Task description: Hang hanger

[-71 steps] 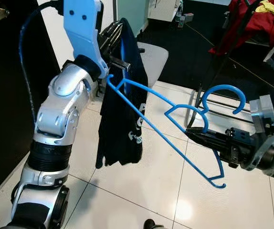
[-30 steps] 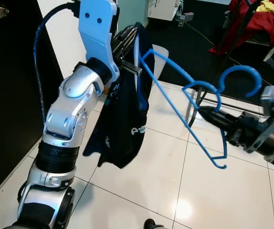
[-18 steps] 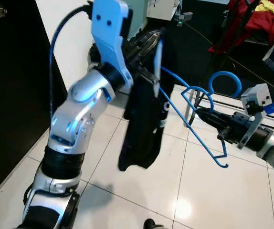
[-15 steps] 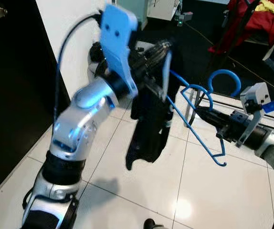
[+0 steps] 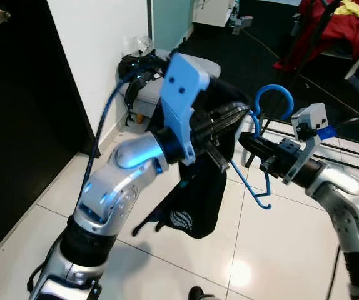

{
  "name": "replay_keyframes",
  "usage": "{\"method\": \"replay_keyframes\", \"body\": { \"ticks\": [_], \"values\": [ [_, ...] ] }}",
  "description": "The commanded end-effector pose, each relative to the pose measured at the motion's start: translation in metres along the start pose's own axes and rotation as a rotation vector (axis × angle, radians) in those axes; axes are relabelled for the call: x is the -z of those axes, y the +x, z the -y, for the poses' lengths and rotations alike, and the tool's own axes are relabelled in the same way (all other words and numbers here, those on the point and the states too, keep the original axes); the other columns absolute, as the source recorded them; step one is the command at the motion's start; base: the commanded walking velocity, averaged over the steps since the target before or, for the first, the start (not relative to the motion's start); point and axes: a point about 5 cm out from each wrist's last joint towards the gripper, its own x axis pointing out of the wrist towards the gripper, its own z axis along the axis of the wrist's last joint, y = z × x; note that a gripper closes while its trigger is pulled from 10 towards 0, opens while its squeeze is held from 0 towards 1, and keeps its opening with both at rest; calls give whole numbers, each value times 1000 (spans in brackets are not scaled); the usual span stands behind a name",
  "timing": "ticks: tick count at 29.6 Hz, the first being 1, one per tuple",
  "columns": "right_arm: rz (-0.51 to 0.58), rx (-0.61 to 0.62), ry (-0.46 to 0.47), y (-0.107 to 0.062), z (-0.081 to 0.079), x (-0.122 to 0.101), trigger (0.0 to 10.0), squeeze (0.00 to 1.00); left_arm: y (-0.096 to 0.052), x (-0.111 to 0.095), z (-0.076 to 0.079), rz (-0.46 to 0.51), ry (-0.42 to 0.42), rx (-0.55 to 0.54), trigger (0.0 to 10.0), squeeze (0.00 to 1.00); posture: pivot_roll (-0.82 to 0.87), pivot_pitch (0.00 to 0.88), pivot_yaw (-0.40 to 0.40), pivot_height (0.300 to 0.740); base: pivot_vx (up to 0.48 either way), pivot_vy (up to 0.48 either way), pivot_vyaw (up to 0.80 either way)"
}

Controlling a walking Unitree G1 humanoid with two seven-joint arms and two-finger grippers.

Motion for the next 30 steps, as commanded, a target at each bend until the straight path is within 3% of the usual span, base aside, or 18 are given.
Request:
{"method": "replay_keyframes", "body": {
  "ticks": [1,3,11,12,13,14,26,29,30],
  "values": [
    [61,46,-7,-1,6,-9,10000,0,3,10,16,-27,-44,97,10000,0,-13,181,-10,740,0,0,0],
    [95,64,10,3,7,-11,10000,0,-1,23,26,-75,-74,130,10000,0,-13,177,-7,740,0,0,0],
    [105,41,20,12,-1,-7,10000,0,-6,46,39,-157,-118,144,10000,0,-5,170,-3,740,0,0,0],
    [104,32,22,13,-3,-6,10000,0,-7,49,41,-161,-120,144,10000,294,-5,170,-3,740,0,0,0],
    [104,32,22,13,-3,-6,10000,0,-7,49,41,-161,-120,144,10000,294,-5,170,-3,740,0,0,0],
    [90,15,17,14,-5,-4,10000,0,-6,49,41,-152,-124,135,10000,1000,-5,165,-1,740,0,0,0],
    [0,-81,-14,16,-20,11,10000,0,0,43,34,-93,-133,69,10000,1000,-9,163,1,740,0,0,0],
    [3,-116,-14,12,-22,9,10000,0,-3,40,31,-82,-135,70,10000,1000,-8,169,2,740,0,0,0],
    [35,-180,4,5,-23,1,10000,0,-9,35,23,-74,-124,60,10000,1000,-6,172,0,740,0,0,0]
  ]
}}
